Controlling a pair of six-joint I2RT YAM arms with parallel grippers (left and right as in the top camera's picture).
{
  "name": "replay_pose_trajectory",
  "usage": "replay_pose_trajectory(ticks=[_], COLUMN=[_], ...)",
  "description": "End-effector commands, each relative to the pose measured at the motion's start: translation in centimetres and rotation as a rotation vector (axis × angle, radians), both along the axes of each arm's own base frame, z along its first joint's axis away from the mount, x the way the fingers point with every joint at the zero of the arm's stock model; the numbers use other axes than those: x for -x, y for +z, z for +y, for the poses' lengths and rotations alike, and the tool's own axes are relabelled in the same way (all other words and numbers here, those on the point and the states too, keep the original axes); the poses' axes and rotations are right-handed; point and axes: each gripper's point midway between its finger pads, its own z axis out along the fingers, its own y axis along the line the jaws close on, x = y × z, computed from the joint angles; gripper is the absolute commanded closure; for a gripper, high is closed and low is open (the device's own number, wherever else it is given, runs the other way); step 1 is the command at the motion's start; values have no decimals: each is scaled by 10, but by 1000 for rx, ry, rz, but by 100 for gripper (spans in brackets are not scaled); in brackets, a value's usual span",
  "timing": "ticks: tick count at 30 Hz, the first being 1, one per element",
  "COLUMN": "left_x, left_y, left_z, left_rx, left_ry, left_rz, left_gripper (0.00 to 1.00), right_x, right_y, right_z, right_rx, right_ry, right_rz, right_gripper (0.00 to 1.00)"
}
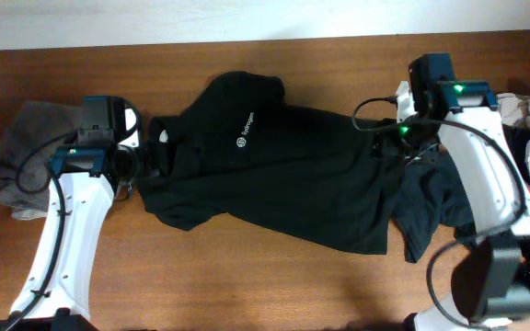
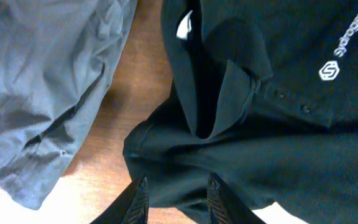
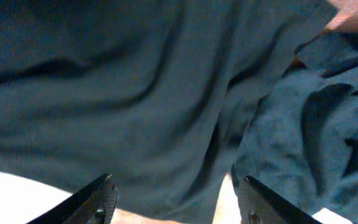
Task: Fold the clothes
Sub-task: 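Drag the shirt's right side down with the right gripper, then move the left gripper to the shirt's upper left collar and smooth it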
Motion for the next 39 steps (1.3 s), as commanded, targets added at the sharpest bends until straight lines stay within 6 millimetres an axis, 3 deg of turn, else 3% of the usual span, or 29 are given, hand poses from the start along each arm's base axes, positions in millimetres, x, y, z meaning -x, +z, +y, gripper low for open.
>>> replay_pose_trajectory(ticks=[1,3,6,13,16,19,21,27,31,35,37,39], left_x=[-26,-45,-66,-110,-132,-137,-137,-130,-121,-110,-95,-81], left_y=[22,27,17,-37,-66,-83,-99,-151,-168,-185,-193,-198], left_z=[-28,-40,-51,-110,-132,-141,-141,-127,-116,-64,-35,-19], left_rx=[97,121,107,133,141,142,133,104,101,-8,-52,-36], left_ry=[-182,-251,-302,-548,-598,-613,-607,-567,-539,-283,-122,-34], left_rz=[-143,-218,-253,-313,-358,-357,-332,-217,-147,-16,67,131], left_gripper=[67,63,61,61,73,97,100,100,100,100,100,100], right_x=[-9,-18,-25,-39,-39,-39,-39,-39,-40,-45,-50,-56], right_y=[-33,-49,-67,-77,-77,-77,-77,-77,-77,-76,-76,-77], right_z=[4,11,14,17,21,25,27,28,28,27,26,17], right_rx=[-31,-70,-90,-103,-108,-107,-106,-106,-105,-102,-95,-51], right_ry=[-12,-7,-5,1,12,24,36,38,38,37,32,-9], right_rz=[68,80,98,68,64,63,60,60,58,36,15,-2], right_gripper=[32,34,34,32,32,32,32,33,33,33,33,33])
